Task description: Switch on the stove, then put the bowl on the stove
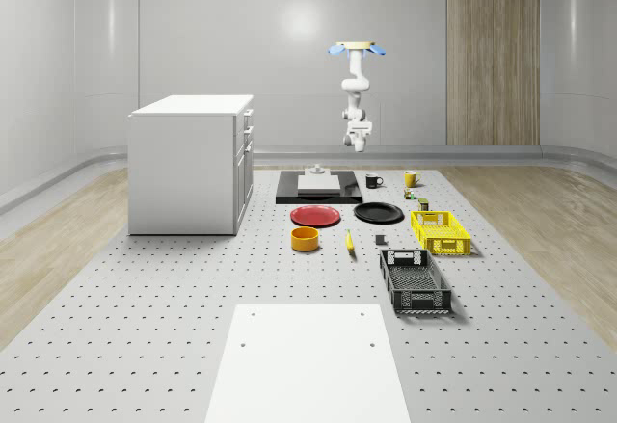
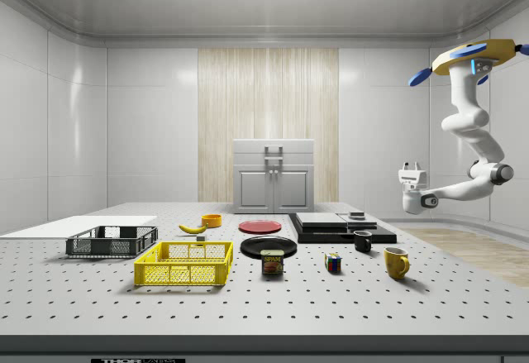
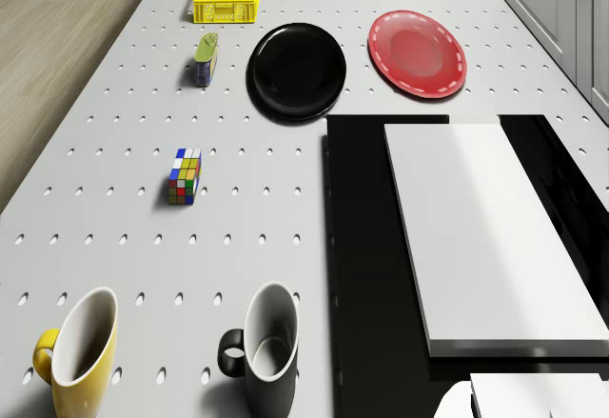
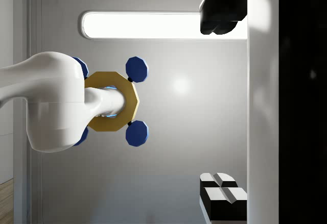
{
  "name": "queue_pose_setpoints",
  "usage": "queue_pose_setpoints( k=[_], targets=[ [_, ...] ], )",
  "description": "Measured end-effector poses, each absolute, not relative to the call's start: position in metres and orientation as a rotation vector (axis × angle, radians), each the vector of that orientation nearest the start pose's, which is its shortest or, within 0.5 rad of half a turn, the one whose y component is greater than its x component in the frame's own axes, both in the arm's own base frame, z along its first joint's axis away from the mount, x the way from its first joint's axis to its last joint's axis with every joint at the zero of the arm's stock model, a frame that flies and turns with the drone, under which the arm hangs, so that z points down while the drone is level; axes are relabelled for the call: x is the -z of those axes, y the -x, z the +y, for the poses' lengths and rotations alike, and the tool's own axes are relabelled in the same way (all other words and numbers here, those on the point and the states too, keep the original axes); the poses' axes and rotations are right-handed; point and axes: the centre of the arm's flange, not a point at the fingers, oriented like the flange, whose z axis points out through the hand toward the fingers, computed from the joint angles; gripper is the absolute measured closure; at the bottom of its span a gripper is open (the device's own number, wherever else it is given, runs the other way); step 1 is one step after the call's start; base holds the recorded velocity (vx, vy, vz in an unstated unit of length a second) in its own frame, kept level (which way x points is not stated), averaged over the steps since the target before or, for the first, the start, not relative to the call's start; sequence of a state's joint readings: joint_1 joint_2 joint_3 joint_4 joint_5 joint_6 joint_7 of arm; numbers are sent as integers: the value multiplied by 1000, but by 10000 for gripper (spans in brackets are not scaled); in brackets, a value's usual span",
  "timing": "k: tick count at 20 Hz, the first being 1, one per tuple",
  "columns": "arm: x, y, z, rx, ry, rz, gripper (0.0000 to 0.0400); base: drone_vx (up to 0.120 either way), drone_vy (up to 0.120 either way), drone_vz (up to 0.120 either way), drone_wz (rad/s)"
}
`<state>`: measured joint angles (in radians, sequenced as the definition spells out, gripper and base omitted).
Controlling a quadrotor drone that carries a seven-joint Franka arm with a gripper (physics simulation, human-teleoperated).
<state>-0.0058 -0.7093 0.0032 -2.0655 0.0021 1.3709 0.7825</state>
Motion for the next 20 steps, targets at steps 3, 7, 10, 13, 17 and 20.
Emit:
queue_pose_setpoints(
  k=[3,7,10,13,17,20],
  targets=[
    [-687,-304,0,25,2896,1200,0,120,-120,0,0],
    [-690,-304,0,29,2895,1199,0,120,-120,0,0],
    [-691,-304,0,33,2895,1199,0,120,-120,0,0],
    [-691,-304,0,36,2894,1199,0,120,-120,0,0],
    [-691,-304,0,41,2893,1198,0,120,-120,0,0],
    [-691,-303,0,44,2893,1198,0,120,-120,0,0]
  ],
)
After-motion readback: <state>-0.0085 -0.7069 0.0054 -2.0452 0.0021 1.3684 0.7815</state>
